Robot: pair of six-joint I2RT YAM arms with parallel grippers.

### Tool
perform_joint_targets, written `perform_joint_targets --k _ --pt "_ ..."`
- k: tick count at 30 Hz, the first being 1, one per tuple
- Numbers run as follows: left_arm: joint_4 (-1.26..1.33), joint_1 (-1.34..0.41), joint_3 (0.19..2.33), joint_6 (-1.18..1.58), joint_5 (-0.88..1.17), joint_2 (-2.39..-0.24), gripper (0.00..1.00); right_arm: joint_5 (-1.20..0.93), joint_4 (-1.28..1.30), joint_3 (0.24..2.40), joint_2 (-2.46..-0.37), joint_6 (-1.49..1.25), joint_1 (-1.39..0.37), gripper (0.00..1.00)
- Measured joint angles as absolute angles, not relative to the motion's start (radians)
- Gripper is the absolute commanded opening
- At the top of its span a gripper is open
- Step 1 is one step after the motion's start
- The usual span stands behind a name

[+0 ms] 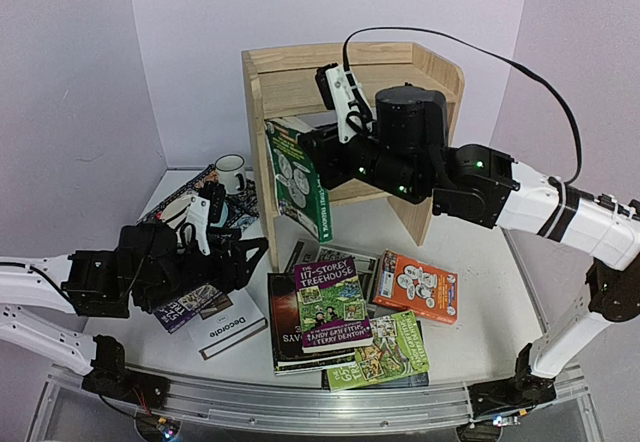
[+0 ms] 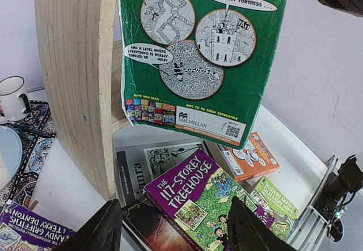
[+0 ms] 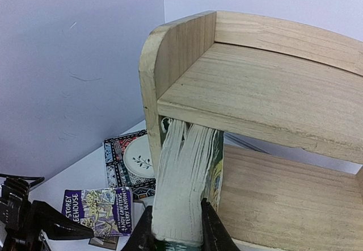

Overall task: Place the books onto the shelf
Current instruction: Place the book on the shelf.

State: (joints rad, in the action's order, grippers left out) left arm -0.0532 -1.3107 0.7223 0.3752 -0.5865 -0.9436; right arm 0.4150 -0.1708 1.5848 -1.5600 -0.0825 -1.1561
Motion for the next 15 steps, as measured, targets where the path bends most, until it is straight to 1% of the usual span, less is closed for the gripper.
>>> perform_joint_targets --k 8,15 --pt "-0.053 -1.304 0.723 0.375 -0.587 -0.944 0.64 0.435 -0.200 1.573 -1.567 -0.021 -1.153 0.00" --pt "-0.053 -1.297 0.725 0.375 -0.586 -0.956 0.64 0.463 -0.373 1.467 -1.565 0.031 -1.144 0.00"
